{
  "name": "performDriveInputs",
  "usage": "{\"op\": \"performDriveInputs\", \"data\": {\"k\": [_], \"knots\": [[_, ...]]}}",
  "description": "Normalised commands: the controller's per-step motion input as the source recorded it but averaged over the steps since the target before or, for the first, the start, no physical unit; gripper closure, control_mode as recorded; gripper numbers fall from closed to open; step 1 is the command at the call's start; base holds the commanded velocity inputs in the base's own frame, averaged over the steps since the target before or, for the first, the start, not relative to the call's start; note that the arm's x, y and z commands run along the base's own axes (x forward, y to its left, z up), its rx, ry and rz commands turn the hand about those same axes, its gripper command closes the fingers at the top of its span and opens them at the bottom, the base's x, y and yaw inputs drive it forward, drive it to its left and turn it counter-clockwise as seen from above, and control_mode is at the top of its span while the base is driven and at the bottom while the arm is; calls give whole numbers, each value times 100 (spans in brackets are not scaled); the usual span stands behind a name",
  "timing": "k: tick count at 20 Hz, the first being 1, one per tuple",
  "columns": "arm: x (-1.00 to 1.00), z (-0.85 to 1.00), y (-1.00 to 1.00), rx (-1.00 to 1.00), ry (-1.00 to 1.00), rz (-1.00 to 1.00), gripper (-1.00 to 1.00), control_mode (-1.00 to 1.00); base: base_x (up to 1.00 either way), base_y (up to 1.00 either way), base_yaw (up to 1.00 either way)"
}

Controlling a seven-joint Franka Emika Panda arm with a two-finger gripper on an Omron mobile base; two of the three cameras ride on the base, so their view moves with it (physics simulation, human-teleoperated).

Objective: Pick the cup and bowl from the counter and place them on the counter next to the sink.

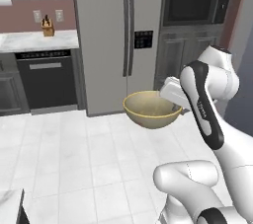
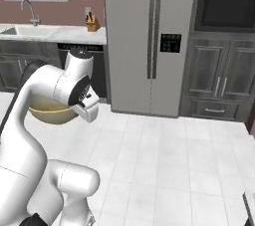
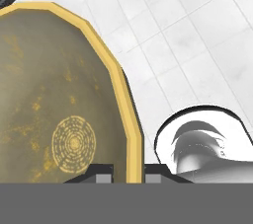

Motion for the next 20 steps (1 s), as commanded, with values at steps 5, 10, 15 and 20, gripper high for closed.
{"op": "performDriveInputs", "data": {"k": [5, 10, 15, 20], "knots": [[0, 0, 0, 0, 0, 0, 100, 100, 100, 0, 12], [0, 0, 0, 0, 0, 0, 100, 100, 100, 0, 12], [0, 0, 0, 0, 0, 0, 100, 100, 100, 0, 13], [0, 0, 0, 0, 0, 0, 100, 100, 90, 11, 7]]}}
